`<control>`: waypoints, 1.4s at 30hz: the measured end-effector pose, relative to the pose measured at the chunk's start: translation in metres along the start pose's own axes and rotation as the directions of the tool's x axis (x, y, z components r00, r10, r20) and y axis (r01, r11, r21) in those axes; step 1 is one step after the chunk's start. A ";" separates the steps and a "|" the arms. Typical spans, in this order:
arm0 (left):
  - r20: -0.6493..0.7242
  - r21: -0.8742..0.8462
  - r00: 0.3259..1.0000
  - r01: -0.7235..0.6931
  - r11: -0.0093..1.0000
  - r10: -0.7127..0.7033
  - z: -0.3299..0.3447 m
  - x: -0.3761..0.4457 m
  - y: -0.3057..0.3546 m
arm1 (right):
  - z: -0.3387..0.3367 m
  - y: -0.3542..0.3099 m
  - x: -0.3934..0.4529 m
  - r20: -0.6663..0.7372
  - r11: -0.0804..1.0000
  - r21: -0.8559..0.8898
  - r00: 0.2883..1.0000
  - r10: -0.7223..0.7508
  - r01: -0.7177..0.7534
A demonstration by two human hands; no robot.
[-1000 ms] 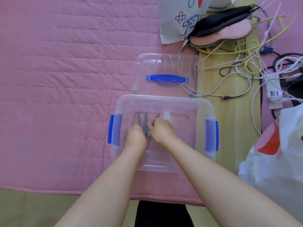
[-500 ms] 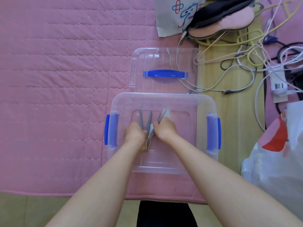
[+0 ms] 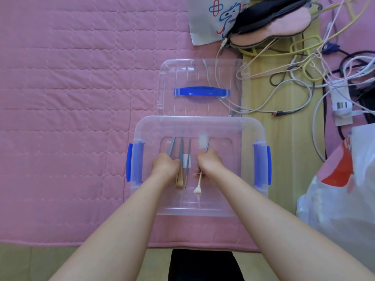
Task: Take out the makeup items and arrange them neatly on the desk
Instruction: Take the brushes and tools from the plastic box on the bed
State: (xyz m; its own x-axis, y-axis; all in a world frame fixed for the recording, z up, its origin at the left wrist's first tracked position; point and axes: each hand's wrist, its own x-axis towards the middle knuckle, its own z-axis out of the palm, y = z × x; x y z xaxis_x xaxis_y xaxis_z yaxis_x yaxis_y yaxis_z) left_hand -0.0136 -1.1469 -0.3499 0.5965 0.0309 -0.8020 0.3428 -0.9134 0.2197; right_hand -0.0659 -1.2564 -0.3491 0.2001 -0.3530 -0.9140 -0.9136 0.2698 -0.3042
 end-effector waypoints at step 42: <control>0.040 0.085 0.989 -0.149 0.985 0.146 0.008 0.002 0.003 | -0.009 0.014 -0.002 -0.043 0.979 0.038 0.979 -0.200 0.201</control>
State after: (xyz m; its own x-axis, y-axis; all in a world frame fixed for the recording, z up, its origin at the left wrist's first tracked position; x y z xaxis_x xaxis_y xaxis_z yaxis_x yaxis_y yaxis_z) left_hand -0.0172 -1.1528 -0.3557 0.6105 -0.1188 -0.7830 0.1874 -0.9389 0.2886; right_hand -0.0824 -1.2604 -0.3491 0.3630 -0.4378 -0.8225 -0.8407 0.2268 -0.4918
